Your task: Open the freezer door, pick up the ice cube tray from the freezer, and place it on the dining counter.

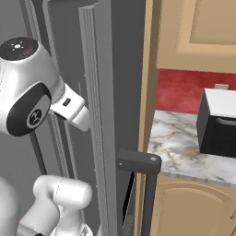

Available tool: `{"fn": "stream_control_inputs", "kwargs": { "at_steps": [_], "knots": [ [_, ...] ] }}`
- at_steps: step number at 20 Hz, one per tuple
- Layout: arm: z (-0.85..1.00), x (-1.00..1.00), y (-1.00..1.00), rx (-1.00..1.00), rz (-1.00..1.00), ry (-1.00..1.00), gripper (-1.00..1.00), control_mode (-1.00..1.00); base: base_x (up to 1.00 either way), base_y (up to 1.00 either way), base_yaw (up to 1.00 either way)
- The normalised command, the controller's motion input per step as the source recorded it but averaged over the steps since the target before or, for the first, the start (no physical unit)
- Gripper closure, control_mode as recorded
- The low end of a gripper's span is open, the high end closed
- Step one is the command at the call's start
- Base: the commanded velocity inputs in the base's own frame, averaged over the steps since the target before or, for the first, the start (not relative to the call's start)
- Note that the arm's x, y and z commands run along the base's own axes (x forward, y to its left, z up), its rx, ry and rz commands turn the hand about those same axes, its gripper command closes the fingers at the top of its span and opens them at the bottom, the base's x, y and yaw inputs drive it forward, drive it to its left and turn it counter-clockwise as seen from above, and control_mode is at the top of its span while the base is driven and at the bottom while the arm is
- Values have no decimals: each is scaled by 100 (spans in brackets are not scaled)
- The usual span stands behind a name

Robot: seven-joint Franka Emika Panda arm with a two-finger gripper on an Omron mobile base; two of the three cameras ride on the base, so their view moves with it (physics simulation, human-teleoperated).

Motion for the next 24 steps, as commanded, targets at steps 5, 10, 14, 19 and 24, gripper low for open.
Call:
{"fn": "stream_control_inputs", "kwargs": {
  "at_steps": [5, 10, 14, 19, 24],
  "knots": [
    [0, 43, -1, 17, -23, 0, -100, -100, 0, 0, 0],
    [0, 41, 0, 15, -23, 0, -100, -100, 0, 0, 0],
    [0, 37, 0, 18, -19, -4, -100, -100, 0, 0, 0],
    [0, 38, 0, 16, -17, -10, -100, -100, 0, 0, 0],
    [3, 38, 0, 13, -15, -14, -100, -100, 0, 0, 0]
  ]
}}
